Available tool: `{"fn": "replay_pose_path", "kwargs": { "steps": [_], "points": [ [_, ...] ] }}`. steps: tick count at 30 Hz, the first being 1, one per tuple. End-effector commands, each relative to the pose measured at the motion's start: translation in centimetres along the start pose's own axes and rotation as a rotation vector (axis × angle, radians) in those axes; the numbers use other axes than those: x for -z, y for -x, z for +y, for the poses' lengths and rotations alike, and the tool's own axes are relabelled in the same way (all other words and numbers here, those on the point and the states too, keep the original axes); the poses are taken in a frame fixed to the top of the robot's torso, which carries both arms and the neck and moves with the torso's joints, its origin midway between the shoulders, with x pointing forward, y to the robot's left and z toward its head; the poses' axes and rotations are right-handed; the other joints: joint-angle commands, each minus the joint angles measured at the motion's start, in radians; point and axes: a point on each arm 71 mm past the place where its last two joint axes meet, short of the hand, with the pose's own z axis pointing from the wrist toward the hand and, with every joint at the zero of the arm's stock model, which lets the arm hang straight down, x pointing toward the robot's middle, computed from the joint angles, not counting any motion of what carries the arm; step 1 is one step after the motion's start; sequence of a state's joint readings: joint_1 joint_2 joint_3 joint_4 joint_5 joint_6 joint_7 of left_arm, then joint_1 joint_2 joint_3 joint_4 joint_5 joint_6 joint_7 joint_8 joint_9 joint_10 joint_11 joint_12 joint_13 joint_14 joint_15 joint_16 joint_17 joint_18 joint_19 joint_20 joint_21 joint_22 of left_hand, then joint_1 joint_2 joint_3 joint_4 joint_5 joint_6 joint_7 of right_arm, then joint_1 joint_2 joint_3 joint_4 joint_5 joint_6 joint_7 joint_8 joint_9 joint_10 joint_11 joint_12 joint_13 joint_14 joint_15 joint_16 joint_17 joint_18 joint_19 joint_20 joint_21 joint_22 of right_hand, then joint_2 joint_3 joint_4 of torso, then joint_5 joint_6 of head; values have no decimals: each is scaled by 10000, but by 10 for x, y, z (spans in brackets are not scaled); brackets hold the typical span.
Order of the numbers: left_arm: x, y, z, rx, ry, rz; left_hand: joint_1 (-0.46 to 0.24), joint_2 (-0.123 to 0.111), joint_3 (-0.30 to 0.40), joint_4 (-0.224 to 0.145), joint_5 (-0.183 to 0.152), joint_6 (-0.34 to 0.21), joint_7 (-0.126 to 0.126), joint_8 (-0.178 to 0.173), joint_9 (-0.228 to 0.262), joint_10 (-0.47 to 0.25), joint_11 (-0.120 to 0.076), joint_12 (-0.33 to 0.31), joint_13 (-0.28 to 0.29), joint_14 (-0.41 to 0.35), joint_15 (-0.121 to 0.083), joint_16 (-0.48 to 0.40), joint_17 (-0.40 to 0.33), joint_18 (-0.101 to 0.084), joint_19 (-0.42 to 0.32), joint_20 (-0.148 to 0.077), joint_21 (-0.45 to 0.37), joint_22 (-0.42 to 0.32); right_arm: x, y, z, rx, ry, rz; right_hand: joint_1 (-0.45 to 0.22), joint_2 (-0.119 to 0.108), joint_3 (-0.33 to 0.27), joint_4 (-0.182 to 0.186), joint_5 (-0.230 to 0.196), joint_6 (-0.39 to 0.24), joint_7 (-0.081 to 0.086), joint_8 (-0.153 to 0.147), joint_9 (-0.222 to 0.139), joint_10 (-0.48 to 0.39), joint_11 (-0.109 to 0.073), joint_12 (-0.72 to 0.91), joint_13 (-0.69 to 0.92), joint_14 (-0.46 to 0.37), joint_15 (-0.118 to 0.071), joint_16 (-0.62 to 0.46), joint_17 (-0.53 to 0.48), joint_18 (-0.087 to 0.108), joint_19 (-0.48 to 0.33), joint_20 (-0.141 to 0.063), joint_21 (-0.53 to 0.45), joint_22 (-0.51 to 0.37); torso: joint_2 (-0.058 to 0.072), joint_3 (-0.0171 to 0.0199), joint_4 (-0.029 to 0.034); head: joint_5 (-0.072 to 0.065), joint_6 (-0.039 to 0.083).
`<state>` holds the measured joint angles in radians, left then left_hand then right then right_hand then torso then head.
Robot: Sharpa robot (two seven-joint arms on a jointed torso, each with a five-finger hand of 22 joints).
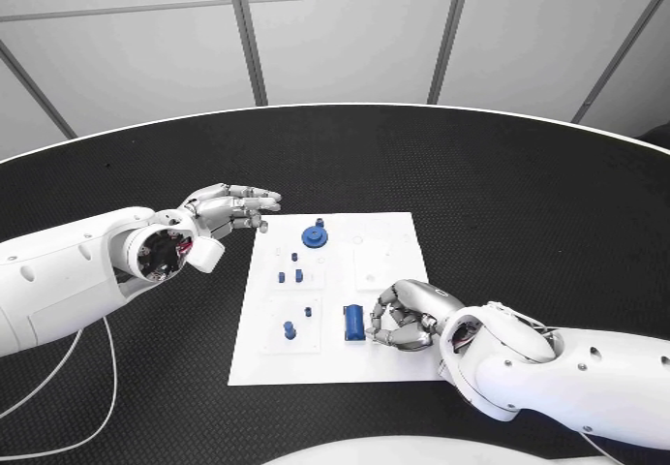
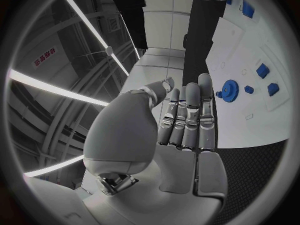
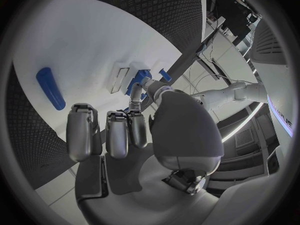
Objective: Assemble the parts on the task board
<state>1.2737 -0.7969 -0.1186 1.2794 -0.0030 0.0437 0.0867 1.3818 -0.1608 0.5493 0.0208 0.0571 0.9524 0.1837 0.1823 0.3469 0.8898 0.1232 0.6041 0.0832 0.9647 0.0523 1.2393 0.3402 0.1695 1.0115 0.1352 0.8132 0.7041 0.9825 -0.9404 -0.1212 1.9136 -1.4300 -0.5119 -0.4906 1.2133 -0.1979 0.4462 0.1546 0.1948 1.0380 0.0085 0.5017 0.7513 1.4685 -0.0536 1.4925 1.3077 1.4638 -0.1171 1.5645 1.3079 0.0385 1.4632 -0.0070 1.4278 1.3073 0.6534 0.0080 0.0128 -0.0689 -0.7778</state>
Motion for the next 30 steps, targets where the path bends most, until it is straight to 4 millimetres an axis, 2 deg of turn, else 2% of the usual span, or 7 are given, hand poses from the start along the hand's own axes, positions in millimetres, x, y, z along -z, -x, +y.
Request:
{"fn": "replay_pose_path", "kwargs": {
  "steps": [1,11,20,30],
  "points": [
    [0,0,0,0,-2,-7,-77,41,1,71,-27,-65,-3,-62,8,-93,-4,60,16,-53,-5,-4,-7,154,5,46,-49,-9,-2,-1,2,7,27,25,75,-13,81,4,-34,89,1,-23,-14,724,-67,59,2162,1070,-21,63,2629,-86,815,-55,64,1936,2,9,-5,21,-12],
    [1,1,0,1,-1,-16,-77,41,1,71,-27,-65,-3,-62,8,-93,-4,60,16,-53,-5,-4,-7,154,5,46,-49,-9,-8,-4,5,-21,67,-24,101,1,140,-14,-48,112,-6,-22,-18,729,-74,67,2168,1070,-25,63,2629,-93,822,-57,93,1952,-7,18,-13,52,-29],
    [1,1,0,1,-1,-31,-74,45,-1,88,-28,-62,-8,-59,13,-95,-7,66,19,-54,-7,-2,-7,154,12,45,-62,-21,-11,-4,5,-36,14,-97,90,25,178,-3,-46,129,-5,-20,-20,742,-75,97,2188,1070,-28,63,2629,-99,828,-59,122,1968,7,4,-3,48,-36],
    [3,3,0,2,1,-100,-74,45,-1,88,-28,-62,-8,-59,13,-95,-7,66,19,-54,-7,-2,-7,154,12,45,-62,-21,-2,2,2,-228,118,-437,57,41,254,16,35,132,-4,-27,-25,724,-75,48,2158,1070,-31,63,2629,-87,819,-64,67,1942,-3,30,-17,80,-32]
  ]
}}
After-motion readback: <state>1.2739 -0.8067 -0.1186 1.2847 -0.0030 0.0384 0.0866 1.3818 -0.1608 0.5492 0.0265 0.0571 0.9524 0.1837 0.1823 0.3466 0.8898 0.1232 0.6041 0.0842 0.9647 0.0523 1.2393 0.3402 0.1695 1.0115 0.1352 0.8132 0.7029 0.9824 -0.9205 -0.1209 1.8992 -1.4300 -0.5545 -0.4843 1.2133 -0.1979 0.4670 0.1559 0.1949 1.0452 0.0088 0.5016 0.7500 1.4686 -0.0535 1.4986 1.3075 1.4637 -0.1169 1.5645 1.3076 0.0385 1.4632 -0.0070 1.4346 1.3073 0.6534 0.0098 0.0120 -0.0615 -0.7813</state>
